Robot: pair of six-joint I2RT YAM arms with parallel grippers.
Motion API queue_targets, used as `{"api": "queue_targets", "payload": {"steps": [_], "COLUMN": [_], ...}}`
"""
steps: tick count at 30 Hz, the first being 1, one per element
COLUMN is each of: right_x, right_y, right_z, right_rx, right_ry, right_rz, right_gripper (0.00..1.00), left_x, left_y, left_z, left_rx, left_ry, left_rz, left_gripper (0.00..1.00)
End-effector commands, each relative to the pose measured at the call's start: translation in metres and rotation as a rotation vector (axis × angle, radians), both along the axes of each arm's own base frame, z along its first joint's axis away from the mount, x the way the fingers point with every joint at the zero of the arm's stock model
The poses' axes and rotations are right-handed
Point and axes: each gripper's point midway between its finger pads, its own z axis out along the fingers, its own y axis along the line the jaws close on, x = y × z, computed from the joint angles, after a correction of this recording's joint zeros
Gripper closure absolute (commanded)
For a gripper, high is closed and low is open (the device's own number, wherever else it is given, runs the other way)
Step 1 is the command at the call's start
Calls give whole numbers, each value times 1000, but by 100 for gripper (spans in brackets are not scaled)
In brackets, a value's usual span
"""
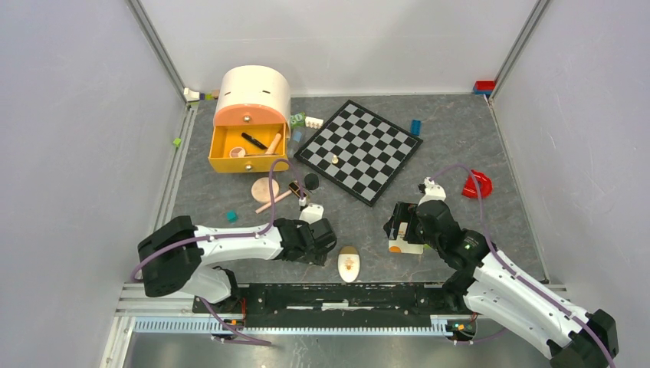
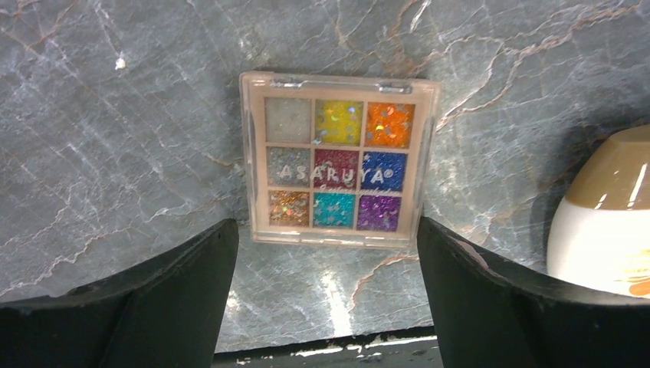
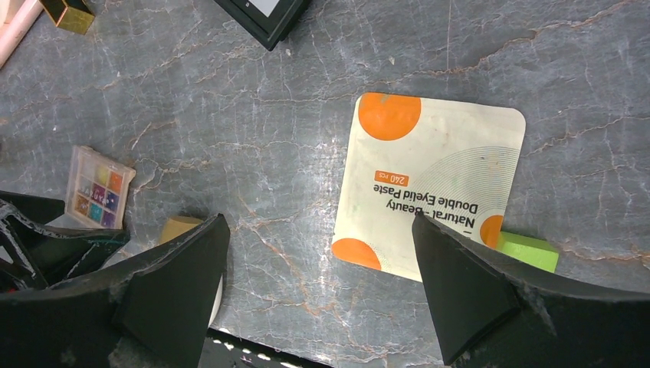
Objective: Organize the makeup
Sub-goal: Place the makeup at the center of the board, then pick up the makeup from the center of the board.
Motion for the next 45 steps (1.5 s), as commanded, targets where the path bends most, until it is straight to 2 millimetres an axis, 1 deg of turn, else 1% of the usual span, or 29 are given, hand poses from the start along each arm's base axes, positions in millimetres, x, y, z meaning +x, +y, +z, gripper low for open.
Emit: {"api": "queue_targets", "payload": {"steps": [1, 5, 7, 10, 17, 21, 24, 26, 29, 32, 35, 37, 41, 45], "right_x": [2, 1, 2, 2, 3, 3, 3, 2, 2, -2, -14, -19, -23, -29], "right_y": [1, 1, 0, 0, 2, 2, 3, 5, 18, 46, 78, 91, 103, 109], "right_z": [6, 6, 6, 7, 7, 7, 7, 6, 11, 26, 41, 47, 49, 42], "right_rx": [17, 22, 20, 21, 24, 27, 29, 35, 84, 204, 365, 446, 550, 611], "right_ry": [-23, -26, -25, -28, -26, -27, -28, -25, -36, -65, -64, -50, -32, 11], "right_rz": [-5, -8, -10, -11, -8, -8, -5, 1, 54, 176, 306, 346, 362, 362], "right_gripper": [3, 3, 3, 3, 3, 3, 3, 3, 3, 2, 2, 3, 3, 4], "left_x": [-1, -1, -1, 1, 11, 14, 15, 14, 11, 8, 3, -2, -10, -19], "left_y": [11, 11, 10, 7, -2, -4, -8, -13, -25, -34, -47, -58, -73, -86], "left_z": [-16, -19, -17, -10, 27, 46, 56, 60, 62, 65, 71, 75, 77, 79], "left_rx": [59, 58, 51, 28, -81, -131, -166, -188, -236, -267, -310, -359, -425, -457], "left_ry": [7, 6, 4, -9, -93, -135, -147, -146, -137, -138, -141, -136, -120, -107], "left_rz": [-7, -4, -4, -6, -13, -11, -28, -50, -115, -177, -237, -279, -335, -382], "left_gripper": [11, 22, 25, 28, 31, 31, 31, 31, 32, 33, 34, 35, 37, 37]}}
